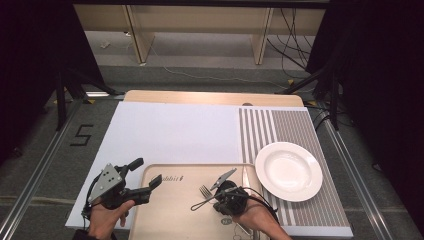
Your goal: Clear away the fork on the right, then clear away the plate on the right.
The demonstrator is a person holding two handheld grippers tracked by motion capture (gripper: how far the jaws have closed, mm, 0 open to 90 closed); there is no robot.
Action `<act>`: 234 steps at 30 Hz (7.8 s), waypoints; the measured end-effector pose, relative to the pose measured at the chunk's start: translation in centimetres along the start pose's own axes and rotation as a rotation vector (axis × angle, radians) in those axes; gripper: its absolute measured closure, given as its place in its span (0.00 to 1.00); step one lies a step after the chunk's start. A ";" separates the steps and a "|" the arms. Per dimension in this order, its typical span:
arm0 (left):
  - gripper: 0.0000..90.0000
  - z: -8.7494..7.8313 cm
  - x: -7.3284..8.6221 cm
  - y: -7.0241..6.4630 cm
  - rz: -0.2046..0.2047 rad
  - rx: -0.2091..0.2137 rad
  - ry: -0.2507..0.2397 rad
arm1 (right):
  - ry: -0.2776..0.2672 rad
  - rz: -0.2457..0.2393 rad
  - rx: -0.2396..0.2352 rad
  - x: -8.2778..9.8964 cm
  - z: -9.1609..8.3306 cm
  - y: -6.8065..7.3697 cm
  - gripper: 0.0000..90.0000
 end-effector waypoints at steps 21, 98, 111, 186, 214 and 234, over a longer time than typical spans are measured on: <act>0.18 -0.1 0.0 0.0 -0.001 0.000 -0.004 | 0.018 0.066 0.095 1.4 -1.7 -3.7 1.00; 0.18 -0.1 0.0 -0.1 -0.003 0.006 -0.001 | -0.238 0.297 -0.071 2.1 -8.0 -6.5 0.21; 0.18 0.0 0.0 -0.2 0.000 0.008 0.004 | -0.309 0.368 -0.049 3.8 -9.5 -8.2 0.20; 0.18 -0.1 -0.1 -0.2 0.001 0.004 0.000 | -0.544 0.836 0.052 13.3 -14.2 -14.4 0.22; 0.18 -0.1 -0.2 -0.3 0.005 0.009 -0.001 | -0.551 1.031 0.060 17.5 -14.9 -16.2 0.24; 0.18 0.0 -0.2 -0.3 0.003 0.011 0.000 | -0.518 1.103 0.011 17.8 -13.8 -17.0 0.28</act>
Point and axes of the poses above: each handheld gripper's, and its own axes: z roughly forward along the jaws, x roughly out of its underside, y roughly to its left, the point moved 4 cm from there along z, roughly forward along the jaws, and after that the axes turned 5 degrees about z, right-handed, at the moved point
